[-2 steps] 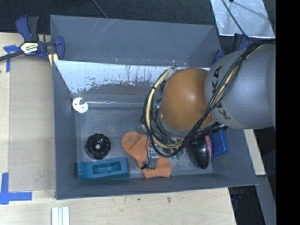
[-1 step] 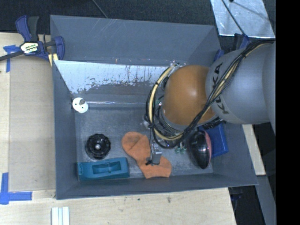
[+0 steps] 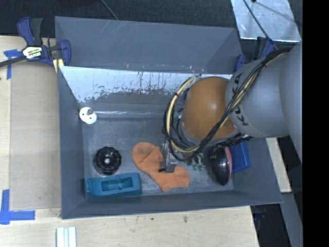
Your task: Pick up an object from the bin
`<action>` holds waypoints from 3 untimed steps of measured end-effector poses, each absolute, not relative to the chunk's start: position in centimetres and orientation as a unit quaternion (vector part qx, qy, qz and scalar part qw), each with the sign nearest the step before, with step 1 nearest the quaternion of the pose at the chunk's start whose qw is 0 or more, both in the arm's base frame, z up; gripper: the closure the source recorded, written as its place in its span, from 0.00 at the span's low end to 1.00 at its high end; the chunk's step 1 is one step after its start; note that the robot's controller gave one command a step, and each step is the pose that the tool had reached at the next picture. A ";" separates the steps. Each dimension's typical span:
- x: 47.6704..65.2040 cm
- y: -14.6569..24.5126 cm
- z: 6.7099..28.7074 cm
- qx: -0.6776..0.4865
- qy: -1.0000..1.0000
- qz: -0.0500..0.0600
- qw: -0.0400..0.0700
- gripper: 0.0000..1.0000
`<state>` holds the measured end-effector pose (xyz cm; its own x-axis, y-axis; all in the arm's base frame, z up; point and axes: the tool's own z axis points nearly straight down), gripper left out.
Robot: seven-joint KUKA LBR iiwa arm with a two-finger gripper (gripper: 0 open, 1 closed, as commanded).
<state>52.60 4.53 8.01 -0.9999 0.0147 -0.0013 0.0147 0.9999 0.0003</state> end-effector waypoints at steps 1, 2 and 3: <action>52.6 4.5 8.0 0.008 1.000 0.000 0.001 1.00; 55.3 2.5 16.7 0.004 1.000 0.000 0.001 1.00; 55.3 2.5 16.7 0.004 1.000 0.000 0.001 1.00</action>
Offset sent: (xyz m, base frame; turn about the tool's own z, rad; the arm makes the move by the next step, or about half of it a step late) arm 0.0266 -0.0200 0.0867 -0.0089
